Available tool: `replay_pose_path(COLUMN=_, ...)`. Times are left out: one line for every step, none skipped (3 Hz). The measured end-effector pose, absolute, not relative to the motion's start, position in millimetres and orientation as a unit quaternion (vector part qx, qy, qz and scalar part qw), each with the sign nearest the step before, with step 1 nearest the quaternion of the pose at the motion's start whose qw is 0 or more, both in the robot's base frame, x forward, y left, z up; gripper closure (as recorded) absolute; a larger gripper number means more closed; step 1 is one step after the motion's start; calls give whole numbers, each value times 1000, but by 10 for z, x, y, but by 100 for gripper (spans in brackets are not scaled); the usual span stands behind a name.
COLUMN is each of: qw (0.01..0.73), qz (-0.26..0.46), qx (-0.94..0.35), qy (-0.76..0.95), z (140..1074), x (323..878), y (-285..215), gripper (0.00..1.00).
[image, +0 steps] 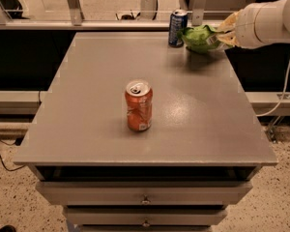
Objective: Move green rice chip bag near pepsi can
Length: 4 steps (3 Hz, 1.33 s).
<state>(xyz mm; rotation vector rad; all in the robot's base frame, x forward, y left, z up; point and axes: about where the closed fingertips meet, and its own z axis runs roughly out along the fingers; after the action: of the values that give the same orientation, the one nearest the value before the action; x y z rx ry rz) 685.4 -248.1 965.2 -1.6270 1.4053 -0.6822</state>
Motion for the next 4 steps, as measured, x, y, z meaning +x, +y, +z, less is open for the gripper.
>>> replay_pose_path(qw=429, qz=-284, qx=-651, qy=558, z=9641, x=6914, y=-2563, gripper=100)
replay_pose_path(qw=430, qz=-287, qx=-653, qy=553, z=9572, x=6986, y=-2607, gripper=100)
replay_pose_path(qw=430, qz=-291, qx=-657, qy=547, z=9481, x=7066, y=-2619, gripper=100)
replay_pose_path(qw=429, qz=-287, qx=-662, qy=543, z=9360, x=7132, y=-2594, gripper=100)
